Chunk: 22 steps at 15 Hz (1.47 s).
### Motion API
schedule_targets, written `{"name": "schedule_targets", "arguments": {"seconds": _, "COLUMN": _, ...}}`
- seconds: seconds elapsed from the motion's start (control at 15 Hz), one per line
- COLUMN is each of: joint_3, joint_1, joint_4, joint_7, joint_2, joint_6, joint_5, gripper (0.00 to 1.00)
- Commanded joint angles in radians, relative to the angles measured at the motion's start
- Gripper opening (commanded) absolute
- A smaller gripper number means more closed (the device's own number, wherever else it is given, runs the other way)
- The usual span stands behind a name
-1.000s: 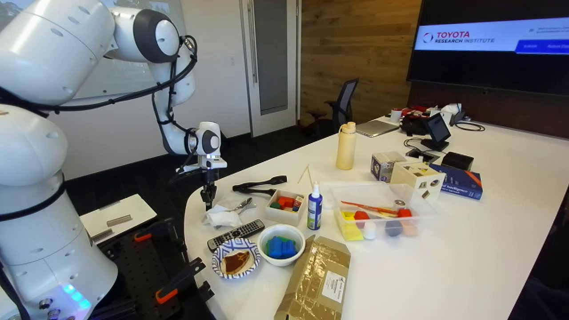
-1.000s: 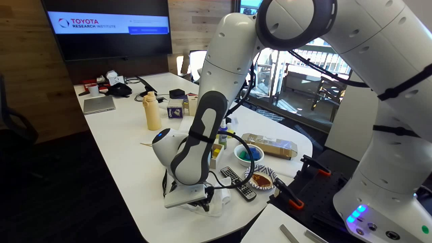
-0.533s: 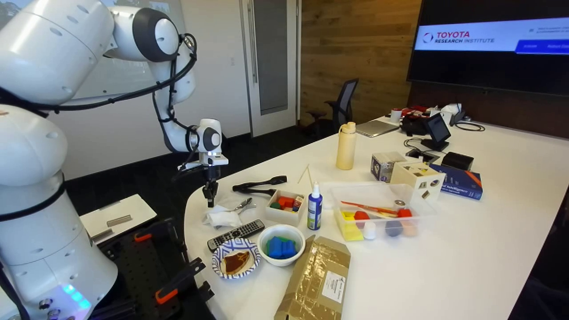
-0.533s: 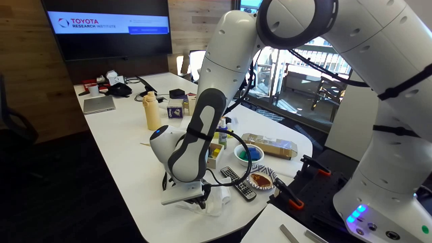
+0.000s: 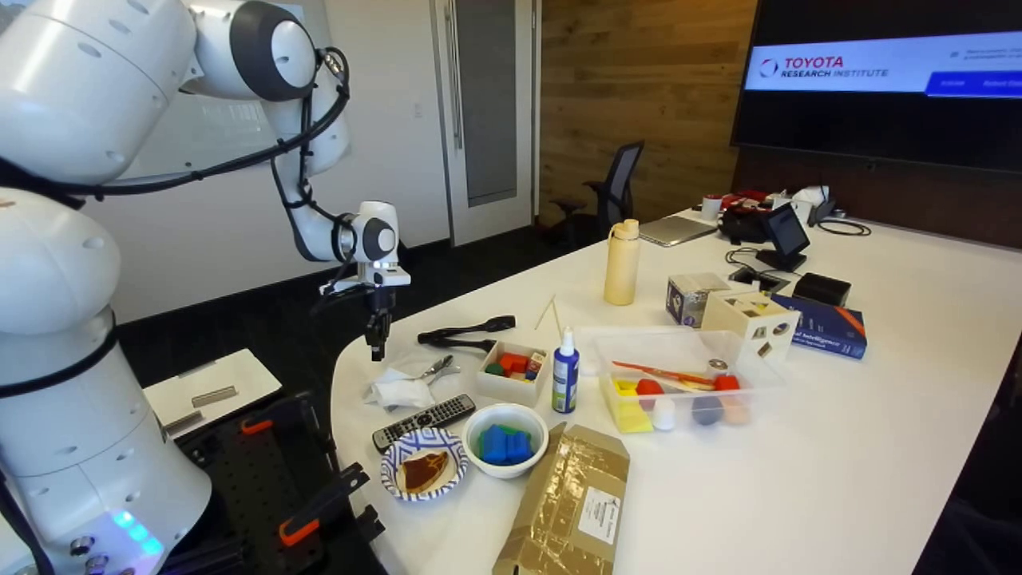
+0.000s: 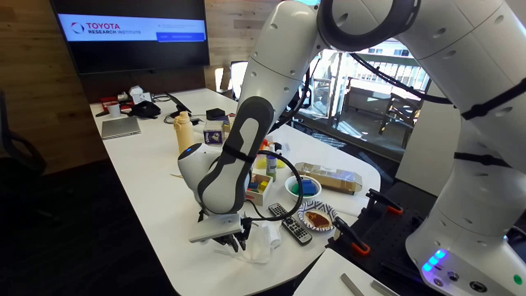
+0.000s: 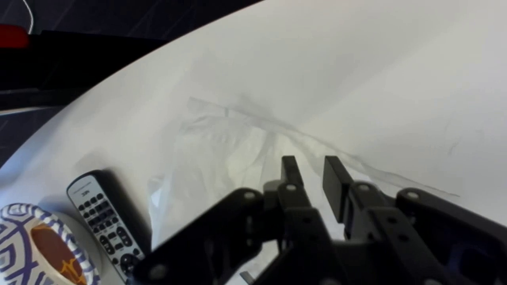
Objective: Pick up the napkin and cover the silverware
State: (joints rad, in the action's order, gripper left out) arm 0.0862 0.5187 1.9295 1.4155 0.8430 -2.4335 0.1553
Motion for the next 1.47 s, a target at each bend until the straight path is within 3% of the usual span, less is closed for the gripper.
{"name": "schedule_targets", "arguments": {"seconds": 0.0, "joint_3": 0.007, "joint_1": -0.007, "joint_4": 0.016, "joint_7": -0.037, "joint_2": 0.000, "joint_6": -0.003, "joint_5": -0.028, "gripper": 0.56}}
{"name": "schedule_targets", "arguments": {"seconds": 0.4, "joint_3": -0.001, "joint_1": -0.010, "joint_4": 0.005, "joint_7": -0.048, "joint_2": 0.032, "joint_6": 0.003, "joint_5": -0.026, "gripper": 0.99}}
{"name": "schedule_targets", "arguments": {"seconds": 0.67, "joint_3": -0.001, "joint_1": -0.011, "joint_4": 0.002, "joint_7": -0.062, "joint_2": 0.047, "joint_6": 0.005, "joint_5": -0.030, "gripper": 1.00}}
{"name": "schedule_targets", "arguments": {"seconds": 0.73, "joint_3": -0.002, "joint_1": -0.010, "joint_4": 0.002, "joint_7": -0.061, "joint_2": 0.048, "joint_6": 0.005, "joint_5": -0.029, "gripper": 0.83}}
{"name": "schedule_targets", "arguments": {"seconds": 0.8, "joint_3": -0.003, "joint_1": -0.010, "joint_4": 0.003, "joint_7": -0.061, "joint_2": 0.049, "joint_6": 0.005, "joint_5": -0.029, "gripper": 0.74}}
{"name": "schedule_targets", "arguments": {"seconds": 1.4, "joint_3": -0.002, "joint_1": -0.010, "joint_4": 0.007, "joint_7": -0.059, "joint_2": 0.054, "joint_6": 0.004, "joint_5": -0.031, "gripper": 0.05}}
